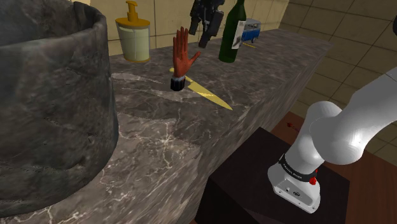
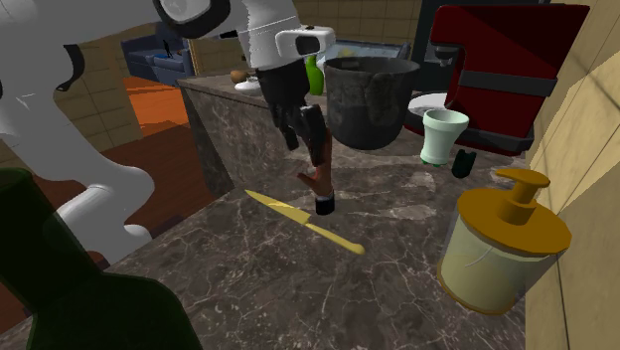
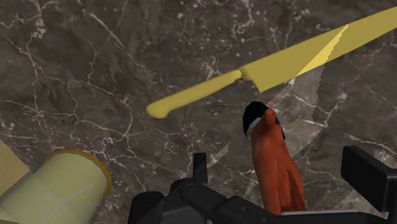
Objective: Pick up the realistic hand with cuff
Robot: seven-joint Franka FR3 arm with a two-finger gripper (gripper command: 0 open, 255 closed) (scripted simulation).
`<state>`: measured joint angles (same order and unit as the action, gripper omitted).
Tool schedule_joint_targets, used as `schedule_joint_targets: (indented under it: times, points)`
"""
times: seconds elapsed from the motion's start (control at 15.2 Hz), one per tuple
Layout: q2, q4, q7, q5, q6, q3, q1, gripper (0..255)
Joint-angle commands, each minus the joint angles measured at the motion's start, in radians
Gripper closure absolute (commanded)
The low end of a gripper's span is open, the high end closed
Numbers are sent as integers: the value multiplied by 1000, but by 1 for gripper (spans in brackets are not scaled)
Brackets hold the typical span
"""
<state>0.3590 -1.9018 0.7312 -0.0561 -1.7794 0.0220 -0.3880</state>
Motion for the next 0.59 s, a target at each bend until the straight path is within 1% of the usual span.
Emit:
schedule_joint_targets:
  times: [0.0, 0.4, 0.53]
  points:
    - [-15, 2, 43, -1, -16, 7, -17, 0]
    - [3, -97, 47, -3, -96, 8, -17, 0]
    - [4, -106, 47, -3, -104, 8, -17, 0]
